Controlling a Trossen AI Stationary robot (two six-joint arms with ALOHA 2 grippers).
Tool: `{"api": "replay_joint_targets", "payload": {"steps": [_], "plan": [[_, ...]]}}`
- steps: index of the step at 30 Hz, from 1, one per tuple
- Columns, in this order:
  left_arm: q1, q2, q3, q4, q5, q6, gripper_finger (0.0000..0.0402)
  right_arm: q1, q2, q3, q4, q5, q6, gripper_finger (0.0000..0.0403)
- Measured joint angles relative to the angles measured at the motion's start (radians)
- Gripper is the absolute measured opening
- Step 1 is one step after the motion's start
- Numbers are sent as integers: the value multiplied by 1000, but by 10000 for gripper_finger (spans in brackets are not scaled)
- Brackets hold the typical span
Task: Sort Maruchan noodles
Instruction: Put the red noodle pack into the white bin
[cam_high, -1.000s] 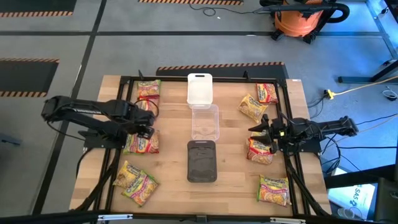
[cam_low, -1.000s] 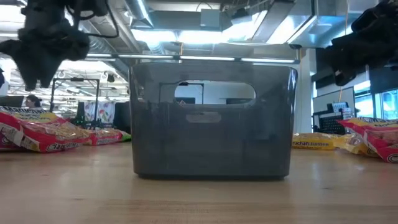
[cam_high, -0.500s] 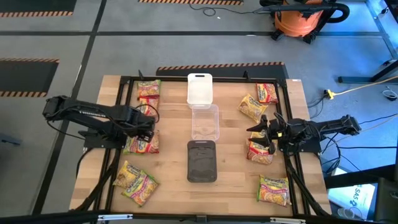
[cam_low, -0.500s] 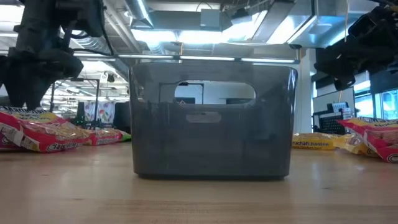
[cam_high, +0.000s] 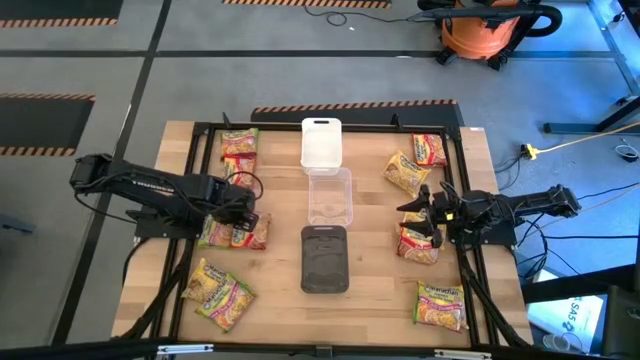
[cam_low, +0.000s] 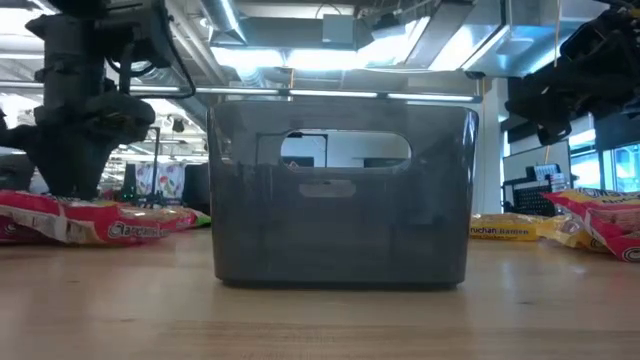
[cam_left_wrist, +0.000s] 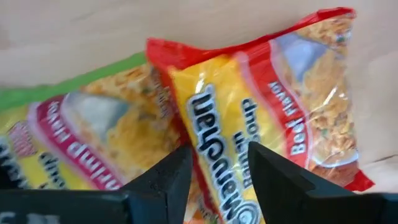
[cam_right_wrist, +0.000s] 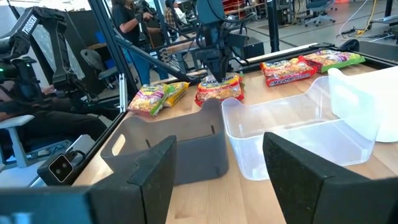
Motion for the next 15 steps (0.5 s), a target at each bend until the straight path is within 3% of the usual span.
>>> {"api": "replay_joint_targets", "payload": {"steps": [9,15], "plan": [[0,0,-90,208,-13,17,124,0,0,0,1,9,-26,221],[1,-1,-103,307,-105,119,124,0,0,0,3,11,-26,221]]}}
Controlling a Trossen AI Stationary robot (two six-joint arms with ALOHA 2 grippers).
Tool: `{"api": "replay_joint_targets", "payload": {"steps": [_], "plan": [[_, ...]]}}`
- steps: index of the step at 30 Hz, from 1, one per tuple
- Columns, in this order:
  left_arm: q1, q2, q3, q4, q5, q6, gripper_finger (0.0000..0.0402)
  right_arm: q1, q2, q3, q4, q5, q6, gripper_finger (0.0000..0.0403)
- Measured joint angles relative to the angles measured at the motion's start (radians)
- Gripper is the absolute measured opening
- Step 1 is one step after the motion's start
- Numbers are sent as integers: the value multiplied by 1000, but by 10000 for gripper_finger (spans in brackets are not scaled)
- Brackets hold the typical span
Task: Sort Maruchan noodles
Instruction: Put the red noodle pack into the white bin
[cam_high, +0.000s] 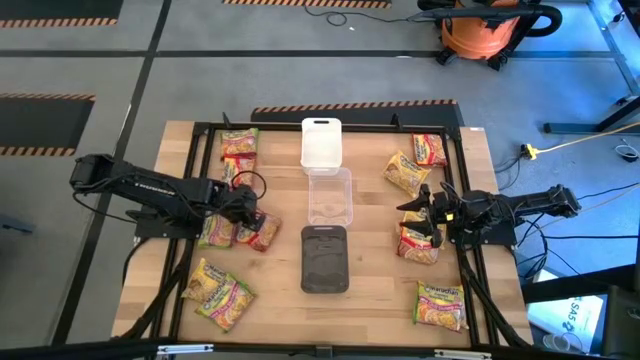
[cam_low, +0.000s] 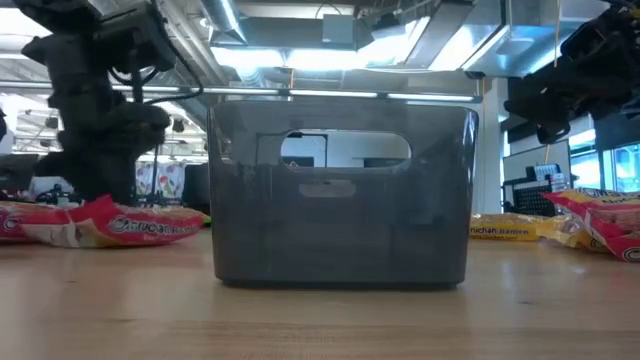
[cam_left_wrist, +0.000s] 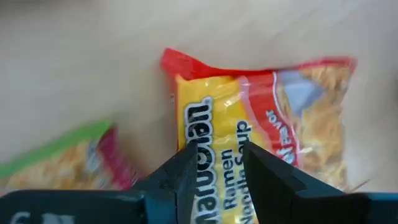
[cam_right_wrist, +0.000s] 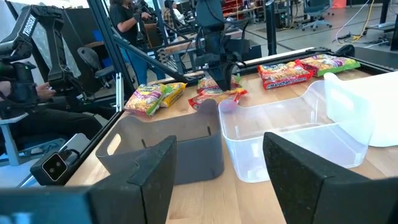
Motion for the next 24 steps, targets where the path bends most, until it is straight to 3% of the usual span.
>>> {"api": "replay_joint_targets", "payload": {"steps": [7,12,19,24], "plan": [[17,0,3,191,-111,247,124,0,0,-2,23,20,-1,221],[44,-14,61,139,-54,292,124,0,0,-2,26,51,2,221],[-93,-15,163,24,47,134,124,0,0,-2,32,109,3,221],[-261,-3,162,-17,3,121,124,0,0,-2,34,139,-23,221]]}}
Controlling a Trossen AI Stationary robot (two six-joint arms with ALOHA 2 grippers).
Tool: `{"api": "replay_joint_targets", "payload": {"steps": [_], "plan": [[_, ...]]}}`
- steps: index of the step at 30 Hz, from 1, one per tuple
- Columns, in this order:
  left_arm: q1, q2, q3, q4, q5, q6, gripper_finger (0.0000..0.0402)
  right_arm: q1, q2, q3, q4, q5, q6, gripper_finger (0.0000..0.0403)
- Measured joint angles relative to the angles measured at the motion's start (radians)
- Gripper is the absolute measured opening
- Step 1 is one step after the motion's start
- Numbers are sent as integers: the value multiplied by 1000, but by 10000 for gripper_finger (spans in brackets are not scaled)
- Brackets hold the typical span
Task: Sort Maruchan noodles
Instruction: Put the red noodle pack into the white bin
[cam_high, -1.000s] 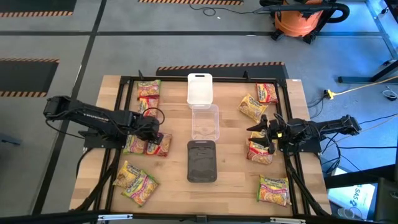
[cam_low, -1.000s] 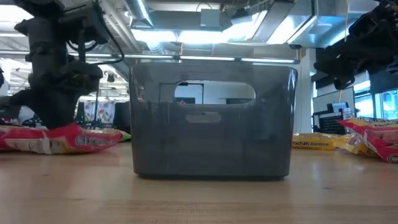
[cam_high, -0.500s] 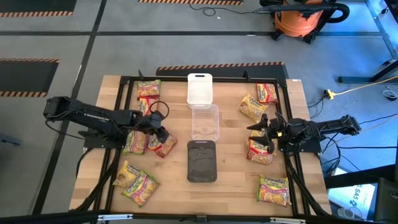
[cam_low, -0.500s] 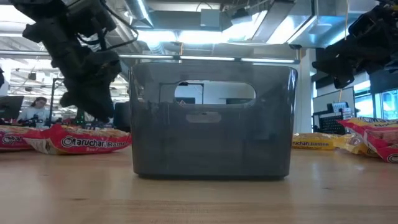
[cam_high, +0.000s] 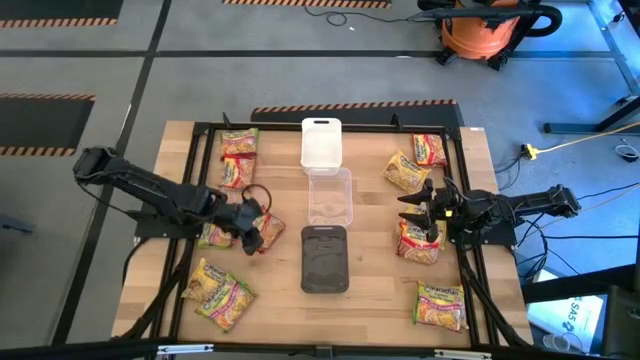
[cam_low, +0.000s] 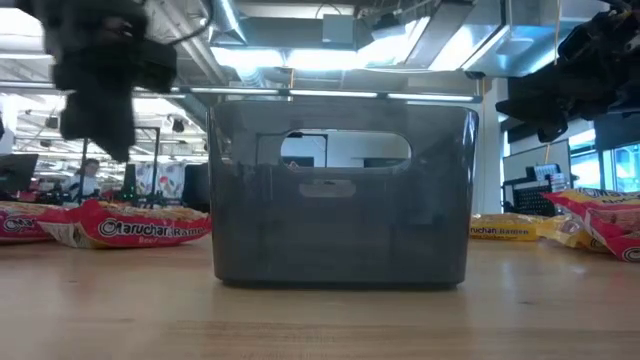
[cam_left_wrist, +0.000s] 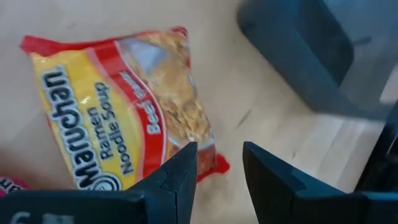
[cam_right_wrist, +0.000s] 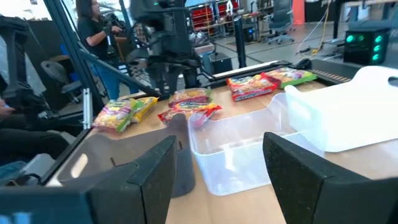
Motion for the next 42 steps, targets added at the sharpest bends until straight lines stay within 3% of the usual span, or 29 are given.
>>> {"api": "replay_joint_targets", "payload": {"steps": [5,11,17,20,24,36,42], "plan": [[-144,70,27,-5,-128,65,124,0,0,0,2,9,-25,221],[-273,227,180,-156,-293,209,124,0,0,0,2,12,-29,221],[-352,391,204,-217,-331,390,124,0,0,0,5,59,-30,221],[-364,459,204,-214,-340,442,124,0,0,0,4,76,-30,221],[-366,528,204,-216,-429,444,124,0,0,1,4,87,-30,221],[-343,607,203,-224,-601,435,122,0,0,2,2,104,-27,221],[-304,654,204,-225,-647,413,74,0,0,2,2,105,-26,221]]}}
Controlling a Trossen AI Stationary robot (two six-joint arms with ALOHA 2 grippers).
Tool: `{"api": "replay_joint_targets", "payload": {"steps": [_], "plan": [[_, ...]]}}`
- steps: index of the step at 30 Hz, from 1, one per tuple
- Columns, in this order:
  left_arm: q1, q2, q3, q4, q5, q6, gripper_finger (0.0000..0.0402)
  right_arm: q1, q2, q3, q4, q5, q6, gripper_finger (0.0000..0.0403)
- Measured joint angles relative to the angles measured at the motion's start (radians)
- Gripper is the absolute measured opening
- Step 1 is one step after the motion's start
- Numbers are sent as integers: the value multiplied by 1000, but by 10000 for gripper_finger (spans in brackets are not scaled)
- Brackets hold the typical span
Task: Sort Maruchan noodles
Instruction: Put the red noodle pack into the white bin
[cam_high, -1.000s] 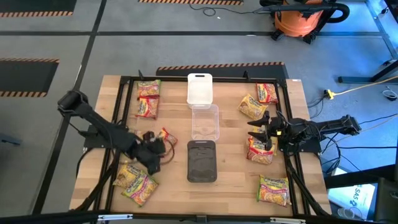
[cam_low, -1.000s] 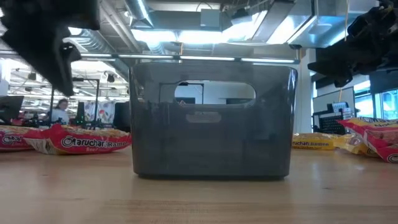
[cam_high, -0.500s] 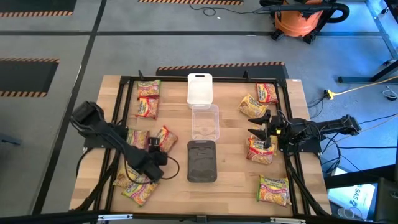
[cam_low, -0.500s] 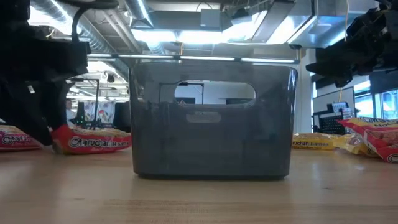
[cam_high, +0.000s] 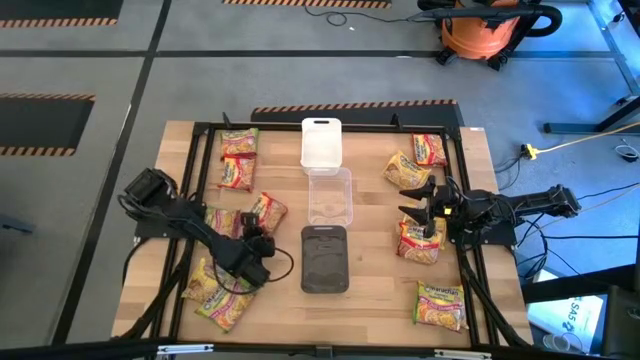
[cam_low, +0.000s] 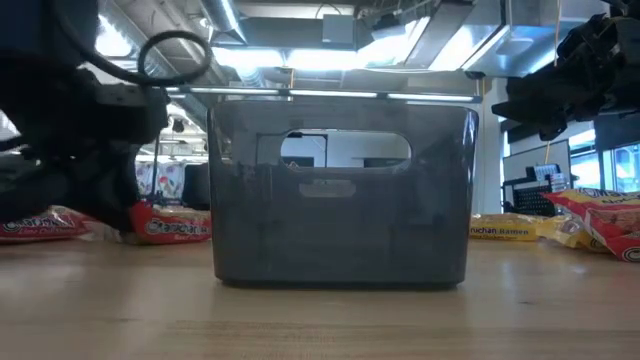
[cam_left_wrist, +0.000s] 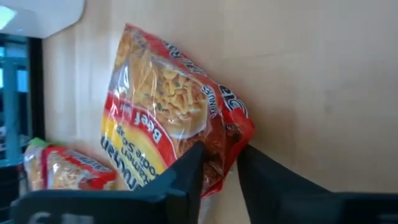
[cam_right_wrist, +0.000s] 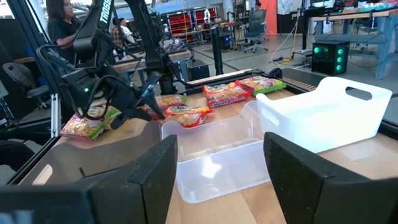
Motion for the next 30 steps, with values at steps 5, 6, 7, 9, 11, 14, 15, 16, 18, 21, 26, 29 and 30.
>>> {"api": "replay_joint_targets", "payload": {"steps": [5,6,7,9,11,14,15,16,18,21,26,29,30], "plan": [[19,10,0,10,-10,-3,9,0,0,0,0,0,0,221],[24,11,-1,11,-5,-10,6,0,0,0,0,1,0,221],[28,11,-1,10,-2,-22,4,0,0,0,0,1,0,221],[36,13,-1,10,21,-38,2,0,0,0,1,1,0,221],[44,14,15,-11,30,-54,1,0,0,0,6,1,1,221],[47,13,66,-71,35,-56,1,0,0,-1,27,2,0,221],[46,12,89,-100,35,-56,1,0,0,-1,39,2,1,221],[46,11,112,-128,35,-56,1,0,0,-1,46,1,1,221],[46,11,157,-180,38,-56,1,0,0,-1,50,1,2,221],[46,11,229,-260,58,-56,0,0,0,-1,64,-3,27,221],[42,10,315,-349,50,-56,0,0,0,-1,66,-20,77,221],[46,10,353,-399,26,-55,0,0,20,-1,73,-20,80,221],[50,10,367,-415,21,-55,0,0,27,-1,80,-21,80,221]]}}
